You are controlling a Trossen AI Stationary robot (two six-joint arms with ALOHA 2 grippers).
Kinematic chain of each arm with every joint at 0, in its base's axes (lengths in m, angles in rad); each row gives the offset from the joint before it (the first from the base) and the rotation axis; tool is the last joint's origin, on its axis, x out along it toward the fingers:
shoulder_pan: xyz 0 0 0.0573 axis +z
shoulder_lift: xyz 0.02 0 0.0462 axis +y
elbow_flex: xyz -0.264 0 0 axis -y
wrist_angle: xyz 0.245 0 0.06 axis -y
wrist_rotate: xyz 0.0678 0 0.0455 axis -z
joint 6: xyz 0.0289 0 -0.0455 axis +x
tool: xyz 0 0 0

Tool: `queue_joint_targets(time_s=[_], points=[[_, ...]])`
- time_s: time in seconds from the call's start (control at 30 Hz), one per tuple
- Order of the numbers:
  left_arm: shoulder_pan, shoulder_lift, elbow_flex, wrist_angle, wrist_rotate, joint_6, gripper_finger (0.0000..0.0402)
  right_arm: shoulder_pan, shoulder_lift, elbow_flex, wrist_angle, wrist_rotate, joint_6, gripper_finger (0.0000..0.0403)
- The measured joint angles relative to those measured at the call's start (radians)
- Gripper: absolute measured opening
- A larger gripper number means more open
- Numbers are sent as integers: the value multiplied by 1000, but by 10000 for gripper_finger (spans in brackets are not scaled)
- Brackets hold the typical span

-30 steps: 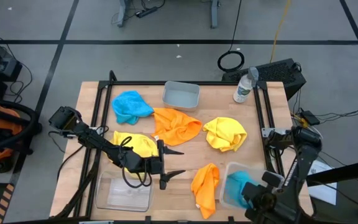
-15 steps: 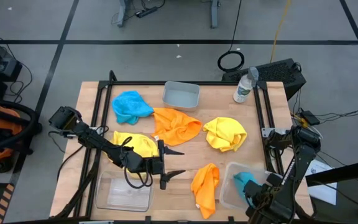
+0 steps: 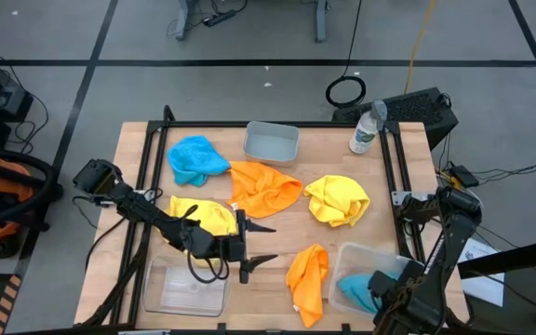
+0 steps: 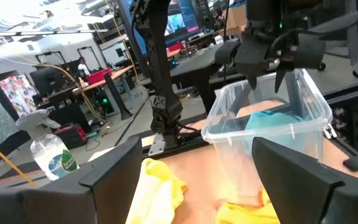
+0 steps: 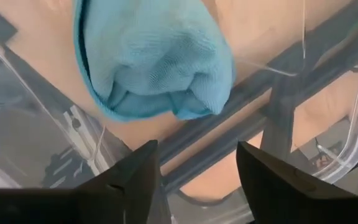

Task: Sort microfiber towel by color & place in baskets
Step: Put the blue microfiber cloth into the right transparent bin

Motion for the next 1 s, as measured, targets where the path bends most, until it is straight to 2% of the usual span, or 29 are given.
queue_joint_targets(time_s=[0.1, 0.17, 0.23, 0.33, 0.5, 0.6, 0.73, 0.87, 1.0], points=[[-3, -6, -1, -42, -92, 9, 308, 0, -1, 45, 0, 1, 22, 211], [-9, -34, -1, -95, -174, 3, 305, 7, -1, 90, 5, 50, 59, 208], [-12, -79, -1, -209, -206, -35, 298, 21, -1, 138, 22, 124, 102, 204], [-22, -155, -1, -453, -214, -121, 281, 54, -2, 203, 61, 271, 134, 197], [-21, -277, -1, -751, -404, -124, 256, 89, -2, 239, 97, 588, 74, 188], [-17, -335, -1, -918, -448, -150, 248, 84, 0, 239, 100, 738, -2, 184], [68, -425, -1, -1160, -431, -224, 236, 65, 3, 239, 122, 822, -72, 182], [250, -525, -1, -1366, -278, -367, 219, 49, 3, 239, 153, 853, -167, 182], [473, -564, -1, -1493, -69, -466, 216, 37, 12, 239, 162, 901, -253, 182]])
